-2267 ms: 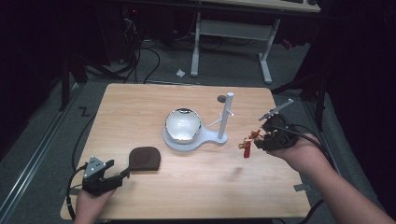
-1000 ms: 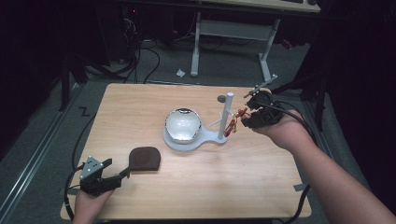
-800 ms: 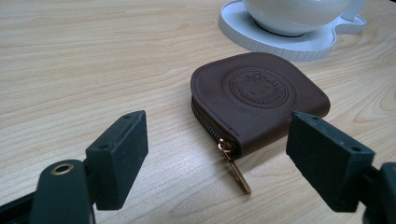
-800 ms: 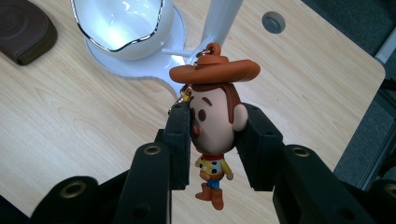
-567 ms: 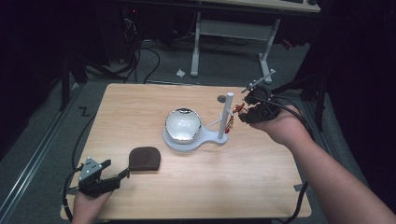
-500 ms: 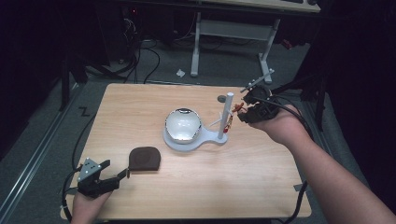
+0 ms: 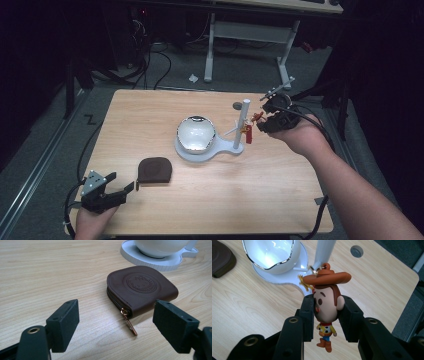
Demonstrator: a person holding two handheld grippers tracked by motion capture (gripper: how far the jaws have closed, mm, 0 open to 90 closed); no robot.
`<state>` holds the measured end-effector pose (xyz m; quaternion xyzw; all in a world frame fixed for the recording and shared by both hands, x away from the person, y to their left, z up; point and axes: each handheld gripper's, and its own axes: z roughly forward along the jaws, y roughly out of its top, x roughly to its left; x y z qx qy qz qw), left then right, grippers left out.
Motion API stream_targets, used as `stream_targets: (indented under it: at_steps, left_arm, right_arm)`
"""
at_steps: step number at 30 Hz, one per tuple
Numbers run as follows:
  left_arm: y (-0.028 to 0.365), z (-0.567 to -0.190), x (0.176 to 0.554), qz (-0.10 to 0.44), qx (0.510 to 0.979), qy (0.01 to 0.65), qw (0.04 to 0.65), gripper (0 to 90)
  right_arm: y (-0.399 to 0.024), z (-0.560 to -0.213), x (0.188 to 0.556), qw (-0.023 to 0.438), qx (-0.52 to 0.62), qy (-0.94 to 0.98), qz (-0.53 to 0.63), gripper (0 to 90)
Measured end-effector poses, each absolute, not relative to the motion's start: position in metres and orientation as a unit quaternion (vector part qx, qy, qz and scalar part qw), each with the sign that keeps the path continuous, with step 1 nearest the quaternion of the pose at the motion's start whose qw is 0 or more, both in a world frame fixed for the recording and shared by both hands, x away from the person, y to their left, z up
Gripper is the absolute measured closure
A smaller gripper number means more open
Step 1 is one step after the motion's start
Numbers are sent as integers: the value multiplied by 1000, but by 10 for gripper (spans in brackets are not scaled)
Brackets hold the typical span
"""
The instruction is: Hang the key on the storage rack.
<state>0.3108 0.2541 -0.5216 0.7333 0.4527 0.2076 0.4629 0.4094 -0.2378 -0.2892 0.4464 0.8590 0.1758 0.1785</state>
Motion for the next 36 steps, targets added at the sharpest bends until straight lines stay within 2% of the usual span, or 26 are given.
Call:
stream_targets:
  at_steps: [14, 36]
  left_arm:
    - [253, -522, 311, 206, 735, 451, 462, 219]
    - [252, -523, 314, 203, 739, 449, 460, 221]
  right_arm:
    - [-248, -331, 408, 152, 468, 853, 177, 669]
    - [-246, -394, 428, 131, 480, 842, 208, 664]
